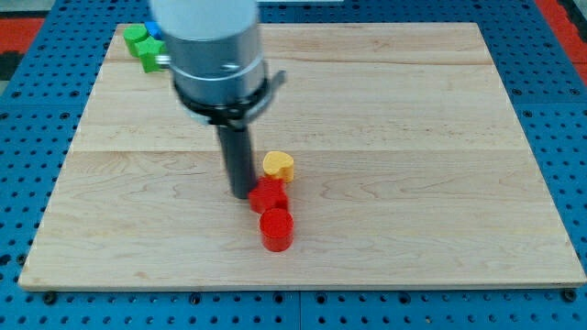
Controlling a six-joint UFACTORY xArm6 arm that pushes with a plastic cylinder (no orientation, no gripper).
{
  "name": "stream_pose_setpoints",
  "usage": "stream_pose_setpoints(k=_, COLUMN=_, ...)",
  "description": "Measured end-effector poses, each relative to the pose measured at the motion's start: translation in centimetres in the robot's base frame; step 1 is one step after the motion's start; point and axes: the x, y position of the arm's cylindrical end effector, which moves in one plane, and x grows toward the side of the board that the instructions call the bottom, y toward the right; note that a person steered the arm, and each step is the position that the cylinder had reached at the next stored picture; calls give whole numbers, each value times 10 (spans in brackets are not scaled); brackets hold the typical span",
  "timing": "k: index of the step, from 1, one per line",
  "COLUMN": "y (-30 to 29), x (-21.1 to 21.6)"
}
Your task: Move the red star above the red circle
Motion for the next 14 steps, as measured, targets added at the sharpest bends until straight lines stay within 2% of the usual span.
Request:
stream_pose_setpoints(k=1, y=-19, x=0)
stream_pose_setpoints(k=2, y=-11, x=3)
stream_pose_setpoints(k=3, y=19, x=-16)
stream_pose_setpoints(k=4, y=6, x=-30)
stream_pose_setpoints(k=6, y=143, x=-9)
stream_pose_setpoints(k=7, y=139, x=32)
stream_pose_setpoints(k=8, y=78, x=33)
stream_pose_setpoints(k=9, y=44, x=41)
stream_pose_setpoints(k=10, y=28, x=77)
stream_pose_setpoints(k=11, y=24, x=46)
stream_pose_setpoints(k=13, y=-1, x=23)
stream_pose_setpoints(k=14, y=-41, x=35)
